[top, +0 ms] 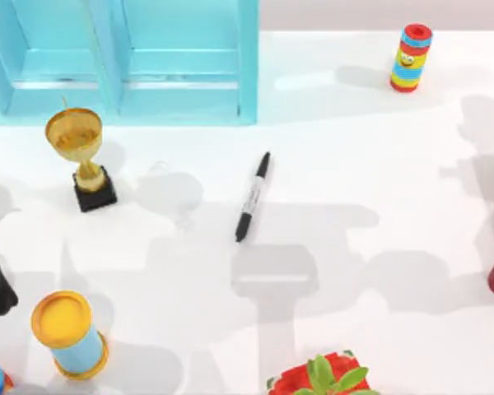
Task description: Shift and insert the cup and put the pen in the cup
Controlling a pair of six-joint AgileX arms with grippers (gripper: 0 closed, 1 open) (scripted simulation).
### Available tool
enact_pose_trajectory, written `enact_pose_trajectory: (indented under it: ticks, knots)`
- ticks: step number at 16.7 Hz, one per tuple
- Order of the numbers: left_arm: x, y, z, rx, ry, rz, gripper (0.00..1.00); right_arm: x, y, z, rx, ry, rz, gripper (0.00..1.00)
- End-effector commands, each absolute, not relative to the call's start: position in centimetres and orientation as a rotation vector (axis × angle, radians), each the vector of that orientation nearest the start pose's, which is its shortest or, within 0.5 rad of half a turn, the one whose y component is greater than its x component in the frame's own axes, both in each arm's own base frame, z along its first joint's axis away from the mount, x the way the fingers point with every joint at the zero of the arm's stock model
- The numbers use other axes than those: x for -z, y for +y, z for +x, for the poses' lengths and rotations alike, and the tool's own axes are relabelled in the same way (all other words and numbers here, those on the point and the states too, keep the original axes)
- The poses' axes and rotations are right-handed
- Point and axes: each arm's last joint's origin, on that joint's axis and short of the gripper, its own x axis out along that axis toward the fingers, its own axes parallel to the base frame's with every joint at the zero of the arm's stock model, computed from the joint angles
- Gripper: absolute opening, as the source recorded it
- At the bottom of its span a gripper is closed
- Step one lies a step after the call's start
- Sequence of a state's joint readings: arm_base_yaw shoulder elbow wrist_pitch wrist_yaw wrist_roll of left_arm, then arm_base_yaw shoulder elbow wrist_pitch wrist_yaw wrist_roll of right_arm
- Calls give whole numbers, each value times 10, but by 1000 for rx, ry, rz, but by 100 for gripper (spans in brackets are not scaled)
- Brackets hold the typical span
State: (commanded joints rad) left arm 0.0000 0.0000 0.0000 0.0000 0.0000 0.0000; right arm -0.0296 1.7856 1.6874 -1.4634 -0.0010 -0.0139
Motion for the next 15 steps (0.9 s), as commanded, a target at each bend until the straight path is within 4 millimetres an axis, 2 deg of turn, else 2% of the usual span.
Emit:
enact_pose_trajectory:
  ticks: [2, 5, 7, 9, 11, 15]
  knots:
    - [-160, -1, 106, 0, 0, 0, 100, -285, 18, 352, 11, 1549, 15, 0]
    - [-160, -1, 106, 0, 0, 0, 100, -253, 79, 377, 7, 1568, 16, 0]
    - [-160, -1, 106, 0, 0, 0, 100, -230, 122, 385, 6, 1582, 12, 0]
    - [-160, -1, 106, 0, 0, 0, 100, -215, 149, 389, 5, 1580, 12, 0]
    - [-160, -1, 106, 0, 0, 0, 100, -211, 156, 390, 3, 1576, 12, 0]
    - [-160, -1, 106, 0, 0, 0, 100, -208, 155, 390, 8, 1584, 16, 0]
